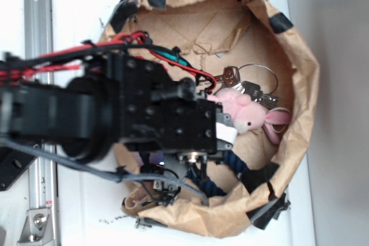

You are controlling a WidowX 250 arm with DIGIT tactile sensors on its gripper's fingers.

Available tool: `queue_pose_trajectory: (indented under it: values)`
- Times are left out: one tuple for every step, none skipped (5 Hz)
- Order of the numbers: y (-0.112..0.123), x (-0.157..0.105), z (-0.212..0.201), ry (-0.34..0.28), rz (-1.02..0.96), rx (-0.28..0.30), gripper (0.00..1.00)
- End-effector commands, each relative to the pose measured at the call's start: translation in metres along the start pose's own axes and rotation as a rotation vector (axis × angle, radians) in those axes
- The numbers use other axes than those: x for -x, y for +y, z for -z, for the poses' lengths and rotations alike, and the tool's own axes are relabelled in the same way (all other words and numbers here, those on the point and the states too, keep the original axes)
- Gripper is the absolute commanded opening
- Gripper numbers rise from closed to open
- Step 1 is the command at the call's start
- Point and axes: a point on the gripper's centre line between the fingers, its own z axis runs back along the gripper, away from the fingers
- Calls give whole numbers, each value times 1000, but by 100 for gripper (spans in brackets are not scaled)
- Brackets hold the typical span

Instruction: Grab the blue rope.

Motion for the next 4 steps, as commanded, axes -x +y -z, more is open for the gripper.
queue_pose_trajectory:
  values:
    - [-27,-9,21,-19,161,95,100]
    - [-30,-13,19,-11,162,47,100]
    - [-15,-22,8,-41,123,20,100]
    - [0,-28,8,-65,82,17,0]
